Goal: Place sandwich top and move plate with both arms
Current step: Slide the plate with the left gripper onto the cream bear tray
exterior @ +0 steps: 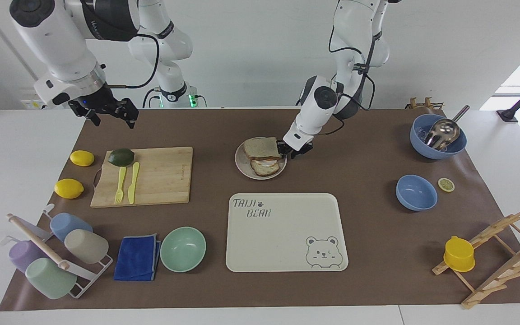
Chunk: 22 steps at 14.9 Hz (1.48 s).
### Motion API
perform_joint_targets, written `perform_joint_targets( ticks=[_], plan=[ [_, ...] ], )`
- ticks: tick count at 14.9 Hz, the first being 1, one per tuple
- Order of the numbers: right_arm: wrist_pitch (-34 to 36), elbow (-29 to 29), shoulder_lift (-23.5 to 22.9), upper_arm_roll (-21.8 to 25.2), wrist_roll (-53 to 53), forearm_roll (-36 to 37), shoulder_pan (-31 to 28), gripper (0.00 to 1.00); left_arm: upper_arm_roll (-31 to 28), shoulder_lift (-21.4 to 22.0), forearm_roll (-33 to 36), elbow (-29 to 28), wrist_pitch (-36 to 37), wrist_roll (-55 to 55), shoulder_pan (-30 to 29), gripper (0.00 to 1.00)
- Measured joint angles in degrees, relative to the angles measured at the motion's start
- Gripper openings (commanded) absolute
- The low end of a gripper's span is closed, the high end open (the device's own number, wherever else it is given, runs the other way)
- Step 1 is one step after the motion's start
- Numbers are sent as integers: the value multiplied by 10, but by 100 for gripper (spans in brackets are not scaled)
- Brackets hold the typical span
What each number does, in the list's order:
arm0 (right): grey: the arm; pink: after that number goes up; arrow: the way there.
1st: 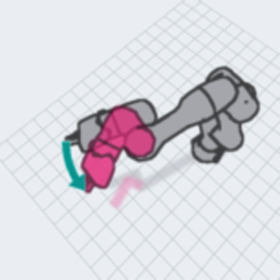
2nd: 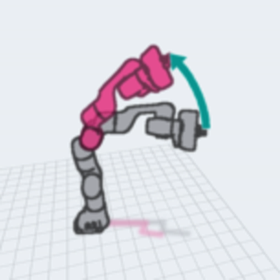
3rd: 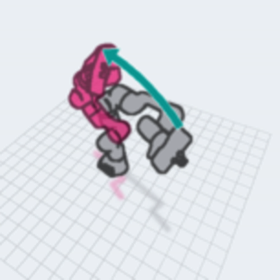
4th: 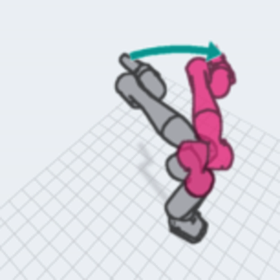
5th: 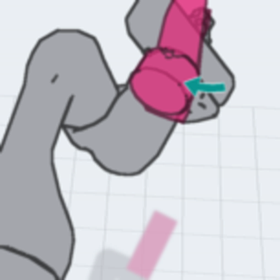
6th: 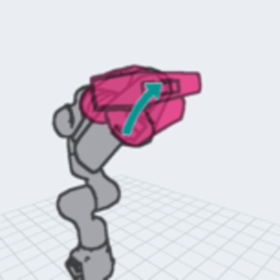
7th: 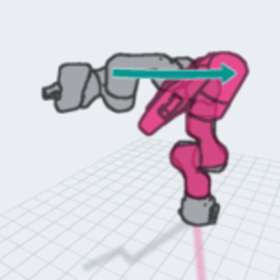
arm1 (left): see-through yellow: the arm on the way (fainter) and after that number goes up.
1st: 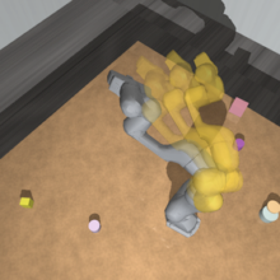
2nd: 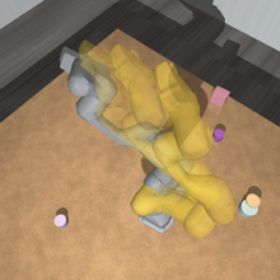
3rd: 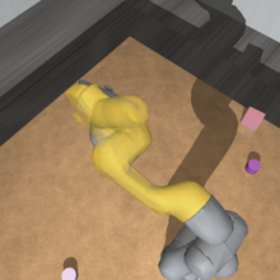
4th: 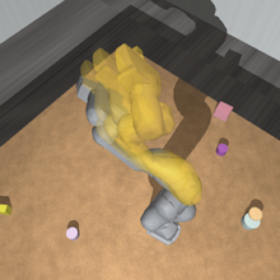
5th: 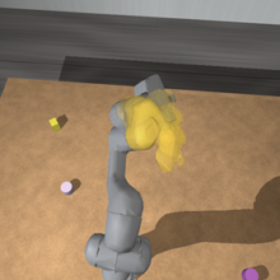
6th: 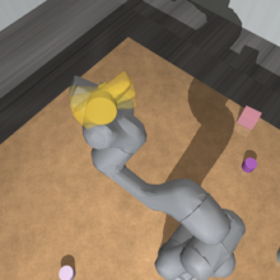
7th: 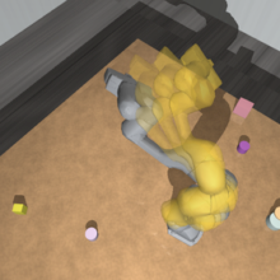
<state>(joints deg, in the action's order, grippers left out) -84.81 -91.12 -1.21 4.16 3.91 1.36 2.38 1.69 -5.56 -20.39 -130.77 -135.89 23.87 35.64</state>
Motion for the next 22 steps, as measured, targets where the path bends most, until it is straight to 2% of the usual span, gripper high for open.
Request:
perform_joint_targets(
  ticks=[1, 3, 14, 19, 22],
  plan=[
    [-2, 2, -1, 5, -6, -1, 0, 100, 0, 0, -1, 0, 0, 0, 0, 20],
    [-2, 6, -3, 11, -28, -2, 0, 100, 0, 0, -1, 0, 0, 0, 0, 0],
    [-2, 17, -3, 10, -32, -2, 3, 100, -4, 1, -39, 5, 2, 0, -3, 0],
    [-2, 18, -3, 9, -32, -2, 3, 100, -9, 0, -66, 97, 111, -30, -73, 0],
    [-2, 18, -3, 9, -32, -2, 3, 100, -11, -22, -68, 166, 145, -34, -111, 0]
  ],
)
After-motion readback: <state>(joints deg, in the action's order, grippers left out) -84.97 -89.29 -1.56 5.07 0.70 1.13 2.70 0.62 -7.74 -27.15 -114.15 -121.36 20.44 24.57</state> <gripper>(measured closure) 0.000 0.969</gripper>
